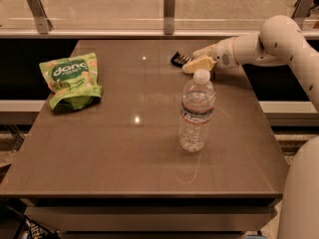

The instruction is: Move rxbar chocolate near green rice chip bag

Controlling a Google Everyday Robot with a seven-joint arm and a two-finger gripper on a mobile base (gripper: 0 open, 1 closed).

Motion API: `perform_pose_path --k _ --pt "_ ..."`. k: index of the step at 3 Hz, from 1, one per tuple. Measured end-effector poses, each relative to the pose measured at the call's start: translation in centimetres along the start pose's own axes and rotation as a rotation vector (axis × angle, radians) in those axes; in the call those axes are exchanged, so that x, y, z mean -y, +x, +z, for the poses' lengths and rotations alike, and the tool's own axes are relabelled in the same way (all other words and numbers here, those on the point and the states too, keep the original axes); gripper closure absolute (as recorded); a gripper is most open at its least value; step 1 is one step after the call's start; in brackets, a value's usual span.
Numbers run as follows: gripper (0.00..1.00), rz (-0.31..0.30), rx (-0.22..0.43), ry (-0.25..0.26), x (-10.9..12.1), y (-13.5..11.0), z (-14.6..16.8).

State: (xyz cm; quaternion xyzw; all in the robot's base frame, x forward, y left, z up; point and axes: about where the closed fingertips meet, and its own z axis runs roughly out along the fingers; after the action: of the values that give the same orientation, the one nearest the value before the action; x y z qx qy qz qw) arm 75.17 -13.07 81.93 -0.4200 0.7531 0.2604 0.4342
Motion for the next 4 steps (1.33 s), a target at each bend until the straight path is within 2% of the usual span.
perform_pose_path --k 2,3,4 --pt "0.87 0.001 -0.002 -0.011 -0.27 0.05 0.69" --pt "1.0 0.001 -0.002 -0.012 -0.31 -0.09 0.7" --pt "1.0 0.001 -0.002 -0.013 -0.31 -0.14 0.67"
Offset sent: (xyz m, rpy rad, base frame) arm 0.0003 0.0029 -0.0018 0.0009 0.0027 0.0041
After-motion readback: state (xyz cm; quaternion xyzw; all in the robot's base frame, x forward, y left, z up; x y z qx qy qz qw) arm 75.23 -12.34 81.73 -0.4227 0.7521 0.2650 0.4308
